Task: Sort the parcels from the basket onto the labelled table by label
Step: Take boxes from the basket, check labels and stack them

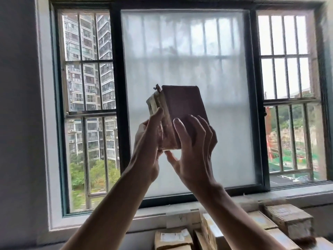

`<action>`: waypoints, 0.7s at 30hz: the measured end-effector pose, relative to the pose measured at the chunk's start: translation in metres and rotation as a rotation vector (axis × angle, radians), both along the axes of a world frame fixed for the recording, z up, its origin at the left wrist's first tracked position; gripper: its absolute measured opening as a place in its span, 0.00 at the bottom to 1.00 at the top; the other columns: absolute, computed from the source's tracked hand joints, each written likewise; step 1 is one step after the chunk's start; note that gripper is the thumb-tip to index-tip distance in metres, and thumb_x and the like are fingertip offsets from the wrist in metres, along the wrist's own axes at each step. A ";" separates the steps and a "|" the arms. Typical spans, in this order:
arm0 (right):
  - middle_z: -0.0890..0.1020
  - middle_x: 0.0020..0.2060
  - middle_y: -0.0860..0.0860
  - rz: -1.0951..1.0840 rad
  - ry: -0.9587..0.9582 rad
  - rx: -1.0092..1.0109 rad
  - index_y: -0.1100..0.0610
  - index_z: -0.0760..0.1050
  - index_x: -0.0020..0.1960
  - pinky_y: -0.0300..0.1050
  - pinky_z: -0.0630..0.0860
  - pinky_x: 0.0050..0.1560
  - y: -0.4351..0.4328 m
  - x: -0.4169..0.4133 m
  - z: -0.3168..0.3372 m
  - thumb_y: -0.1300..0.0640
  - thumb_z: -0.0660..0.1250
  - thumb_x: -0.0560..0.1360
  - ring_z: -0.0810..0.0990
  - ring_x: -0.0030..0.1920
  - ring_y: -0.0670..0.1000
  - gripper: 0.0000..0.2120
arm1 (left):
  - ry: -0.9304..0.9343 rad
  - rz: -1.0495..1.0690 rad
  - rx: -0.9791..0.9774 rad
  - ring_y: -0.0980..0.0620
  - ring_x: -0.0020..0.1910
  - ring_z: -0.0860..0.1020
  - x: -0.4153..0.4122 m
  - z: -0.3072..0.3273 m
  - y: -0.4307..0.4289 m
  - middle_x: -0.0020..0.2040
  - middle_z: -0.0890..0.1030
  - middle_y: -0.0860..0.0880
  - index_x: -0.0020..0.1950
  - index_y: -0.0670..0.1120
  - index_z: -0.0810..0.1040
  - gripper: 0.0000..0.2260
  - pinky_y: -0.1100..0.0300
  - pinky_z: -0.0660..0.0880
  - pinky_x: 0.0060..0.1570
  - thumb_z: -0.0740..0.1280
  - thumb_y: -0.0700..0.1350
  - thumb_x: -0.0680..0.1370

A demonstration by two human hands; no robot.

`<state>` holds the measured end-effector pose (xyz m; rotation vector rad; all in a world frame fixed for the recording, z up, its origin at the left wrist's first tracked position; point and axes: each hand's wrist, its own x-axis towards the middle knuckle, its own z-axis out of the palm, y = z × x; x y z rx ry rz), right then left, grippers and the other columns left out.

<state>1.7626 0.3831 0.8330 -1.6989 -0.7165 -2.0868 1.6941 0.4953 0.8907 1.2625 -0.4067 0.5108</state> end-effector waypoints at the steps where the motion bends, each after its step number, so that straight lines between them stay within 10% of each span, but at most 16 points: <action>1: 0.64 0.72 0.60 0.023 -0.003 0.016 0.48 0.54 0.79 0.65 0.67 0.70 0.001 0.000 0.000 0.51 0.84 0.66 0.68 0.73 0.64 0.52 | -0.015 -0.010 0.013 0.55 0.38 0.85 -0.001 -0.002 0.001 0.39 0.86 0.51 0.64 0.44 0.77 0.19 0.53 0.77 0.47 0.67 0.56 0.80; 14: 0.76 0.66 0.54 0.897 0.298 0.409 0.59 0.63 0.75 0.57 0.80 0.62 -0.002 -0.025 0.006 0.60 0.79 0.64 0.77 0.66 0.56 0.44 | 0.050 0.050 -0.033 0.47 0.66 0.77 0.014 -0.029 0.016 0.66 0.78 0.45 0.64 0.50 0.74 0.27 0.49 0.75 0.63 0.76 0.61 0.71; 18: 0.79 0.60 0.51 1.383 0.559 0.630 0.52 0.67 0.72 0.46 0.83 0.51 0.004 -0.034 0.007 0.61 0.76 0.59 0.82 0.59 0.48 0.43 | 0.058 -0.093 -0.036 0.47 0.66 0.79 0.021 -0.033 0.024 0.60 0.85 0.49 0.61 0.55 0.81 0.21 0.49 0.74 0.59 0.69 0.63 0.72; 21: 0.80 0.63 0.56 1.594 0.730 0.682 0.51 0.68 0.73 0.58 0.83 0.59 0.005 -0.034 -0.001 0.59 0.77 0.59 0.83 0.61 0.52 0.43 | 0.014 -0.189 0.016 0.46 0.67 0.79 0.023 -0.034 0.024 0.65 0.83 0.48 0.71 0.54 0.76 0.22 0.49 0.74 0.62 0.59 0.62 0.83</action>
